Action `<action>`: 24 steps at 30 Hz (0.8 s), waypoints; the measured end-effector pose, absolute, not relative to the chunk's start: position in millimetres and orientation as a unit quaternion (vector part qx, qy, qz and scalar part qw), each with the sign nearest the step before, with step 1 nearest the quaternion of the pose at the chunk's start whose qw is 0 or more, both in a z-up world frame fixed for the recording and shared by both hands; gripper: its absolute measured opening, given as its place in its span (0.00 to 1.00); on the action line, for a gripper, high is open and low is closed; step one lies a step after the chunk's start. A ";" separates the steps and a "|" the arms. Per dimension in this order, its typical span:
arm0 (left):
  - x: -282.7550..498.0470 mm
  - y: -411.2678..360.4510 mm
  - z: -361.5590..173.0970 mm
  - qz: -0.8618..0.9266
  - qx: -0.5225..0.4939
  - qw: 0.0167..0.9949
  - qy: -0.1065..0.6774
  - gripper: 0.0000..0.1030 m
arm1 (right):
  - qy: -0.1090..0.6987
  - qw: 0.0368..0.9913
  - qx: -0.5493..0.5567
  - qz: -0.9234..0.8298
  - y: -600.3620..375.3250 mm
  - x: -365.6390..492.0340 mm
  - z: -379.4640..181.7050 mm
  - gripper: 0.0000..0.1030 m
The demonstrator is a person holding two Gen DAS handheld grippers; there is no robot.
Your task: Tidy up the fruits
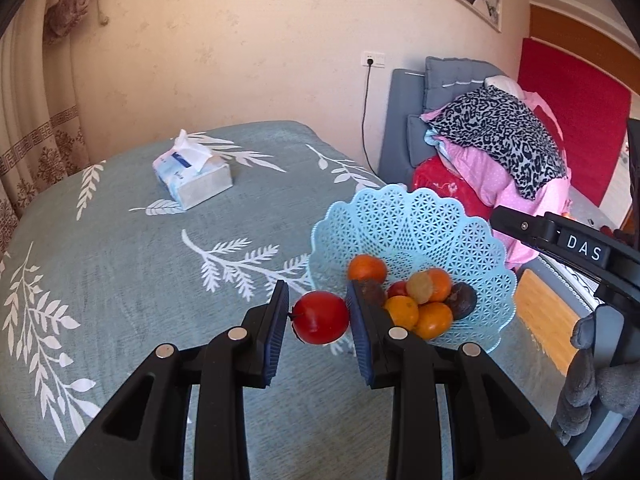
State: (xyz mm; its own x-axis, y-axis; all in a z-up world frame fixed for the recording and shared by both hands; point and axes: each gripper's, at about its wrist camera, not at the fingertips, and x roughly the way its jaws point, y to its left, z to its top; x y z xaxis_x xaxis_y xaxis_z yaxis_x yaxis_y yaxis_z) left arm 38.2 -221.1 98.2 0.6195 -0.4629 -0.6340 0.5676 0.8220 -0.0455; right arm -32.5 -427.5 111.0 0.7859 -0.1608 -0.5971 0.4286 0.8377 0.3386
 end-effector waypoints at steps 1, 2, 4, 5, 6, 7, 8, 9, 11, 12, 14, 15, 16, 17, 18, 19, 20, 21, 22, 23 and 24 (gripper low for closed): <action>39.2 -228.3 96.1 -0.293 0.081 0.893 0.332 0.30 | 0.282 0.915 0.237 -0.162 -429.2 -33.9 112.2 0.59; 40.4 -234.3 93.7 -0.300 0.082 0.889 0.337 0.30 | 0.280 0.915 0.239 -0.162 -430.7 -34.5 112.6 0.59; 42.8 -244.9 87.8 -0.314 0.079 0.879 0.350 0.30 | 0.278 0.915 0.243 -0.163 -433.2 -36.1 113.3 0.59; 43.9 -249.0 84.7 -0.318 0.078 0.876 0.355 0.30 | 0.278 0.915 0.243 -0.163 -433.8 -36.1 113.1 0.59; 44.6 -253.0 81.3 -0.322 0.076 0.872 0.361 0.30 | 0.279 0.915 0.244 -0.162 -434.1 -35.7 112.9 0.59; 45.5 -256.4 78.7 -0.326 0.075 0.869 0.365 0.30 | 0.279 0.915 0.244 -0.161 -434.2 -35.4 112.3 0.59; 45.4 -259.1 76.3 -0.328 0.075 0.867 0.369 0.30 | 0.280 0.914 0.244 -0.160 -434.2 -34.7 111.8 0.59; 44.8 -261.9 74.4 -0.329 0.076 0.865 0.371 0.30 | 0.281 0.914 0.244 -0.160 -434.0 -33.8 111.1 0.59; 44.1 -264.8 71.3 -0.330 0.079 0.864 0.372 0.33 | 0.283 0.914 0.244 -0.159 -433.9 -32.6 109.7 0.59; 43.7 -265.2 70.6 -0.328 0.079 0.865 0.372 0.48 | 0.285 0.913 0.245 -0.159 -433.9 -32.0 109.0 0.59; 44.3 -262.5 70.9 -0.322 0.074 0.869 0.368 0.70 | 0.285 0.913 0.246 -0.160 -433.7 -32.2 108.4 0.64; 45.1 -260.0 71.2 -0.318 0.071 0.872 0.365 0.72 | 0.284 0.912 0.247 -0.162 -434.1 -32.7 108.4 0.66; 46.7 -257.0 71.1 -0.314 0.069 0.873 0.366 0.72 | 0.282 0.912 0.248 -0.163 -434.6 -33.4 108.6 0.72; 48.9 -253.8 71.0 -0.311 0.066 0.874 0.368 0.73 | 0.279 0.912 0.249 -0.166 -435.2 -34.3 109.4 0.74; 51.0 -249.9 71.2 -0.307 0.062 0.875 0.370 0.74 | 0.278 0.912 0.251 -0.169 -436.0 -35.4 109.9 0.75; 53.1 -245.2 71.8 -0.301 0.058 0.877 0.371 0.75 | 0.277 0.911 0.254 -0.170 -436.8 -36.3 110.0 0.76; 55.1 -240.7 72.9 -0.294 0.054 0.879 0.371 0.76 | 0.277 0.910 0.257 -0.170 -437.8 -37.2 110.3 0.79; 56.8 -236.7 74.1 -0.287 0.052 0.883 0.369 0.78 | 0.276 0.909 0.260 -0.171 -438.5 -38.1 110.6 0.81; 58.0 -232.0 76.1 -0.278 0.052 0.887 0.365 0.78 | 0.275 0.909 0.262 -0.170 -438.8 -39.1 111.2 0.84; 58.1 -227.8 78.3 -0.270 0.052 0.891 0.361 0.79 | 0.276 0.909 0.262 -0.170 -438.9 -39.7 112.0 0.84; 57.9 -224.0 80.8 -0.263 0.054 0.895 0.355 0.81 | 0.276 0.909 0.262 -0.169 -438.6 -40.1 112.8 0.85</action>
State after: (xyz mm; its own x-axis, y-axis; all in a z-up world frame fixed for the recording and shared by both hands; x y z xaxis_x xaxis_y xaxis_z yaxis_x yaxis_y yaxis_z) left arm 57.9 -224.0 80.8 0.6093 -0.4335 -0.6640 0.5101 0.8554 -0.0904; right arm -40.1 -438.6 112.8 0.7906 -0.1633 -0.5902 0.4520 0.8058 0.3825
